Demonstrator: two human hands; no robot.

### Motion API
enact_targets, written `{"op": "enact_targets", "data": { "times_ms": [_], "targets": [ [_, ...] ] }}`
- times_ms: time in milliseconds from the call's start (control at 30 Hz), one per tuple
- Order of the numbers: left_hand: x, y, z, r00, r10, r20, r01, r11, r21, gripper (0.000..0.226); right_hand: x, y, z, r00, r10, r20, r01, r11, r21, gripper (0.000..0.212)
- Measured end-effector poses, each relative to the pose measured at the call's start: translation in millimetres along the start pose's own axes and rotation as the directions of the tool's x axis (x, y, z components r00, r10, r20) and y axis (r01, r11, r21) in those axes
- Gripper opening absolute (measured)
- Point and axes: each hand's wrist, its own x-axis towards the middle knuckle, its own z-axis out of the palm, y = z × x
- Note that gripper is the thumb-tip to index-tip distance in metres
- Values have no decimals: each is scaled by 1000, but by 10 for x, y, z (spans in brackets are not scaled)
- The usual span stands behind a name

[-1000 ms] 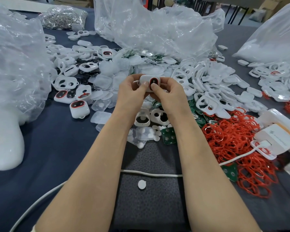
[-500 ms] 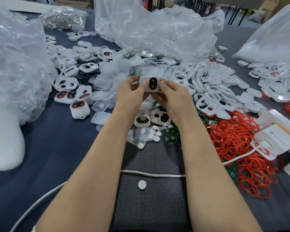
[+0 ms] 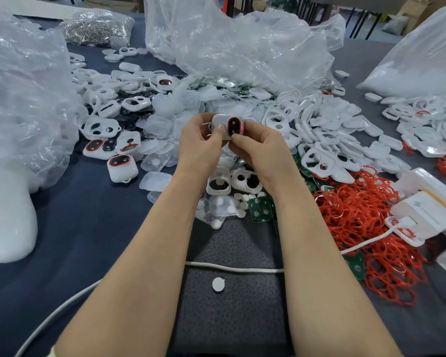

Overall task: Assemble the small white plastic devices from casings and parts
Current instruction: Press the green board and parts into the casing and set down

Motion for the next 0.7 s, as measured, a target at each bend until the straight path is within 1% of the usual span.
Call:
{"op": "enact_targets", "data": {
  "times_ms": [100, 267, 367, 467, 567, 633, 700],
  "targets": [
    [0, -4, 6, 1000, -22, 19, 23, 998, -62, 12, -6, -13, -3, 1000, -1, -17, 1, 1000, -15, 21],
    [14, -5, 2, 1000, -28, 1, 28, 999, -45, 11, -4, -20, 17, 999, 8, -46, -9, 1000, -24, 17],
    [0, -6, 18, 999, -26, 45, 28, 998, -57, 12, 11, -9, 20, 994, 9, -111, -12, 999, -30, 11],
    [-11, -19, 30, 996, -31, 87, 36, 998, -52, 13, 30, 11, 39, 984, -10, -177, -7, 995, -98, 8],
    [-15, -24, 29, 996, -33, 85, 36, 999, -38, 14, 44, 17, 77, 973, -47, -225, 4, 982, -187, 5],
    [-11, -31, 23, 996, -37, 79, 41, 998, -46, 14, 43, 16, 92, 971, -63, -230, 5, 970, -242, 6],
    [-2, -40, 18, 996, -41, 76, 46, 997, -61, 16, 39, 9, 89, 976, -53, -211, -2, 968, -251, 13]
  ]
}}
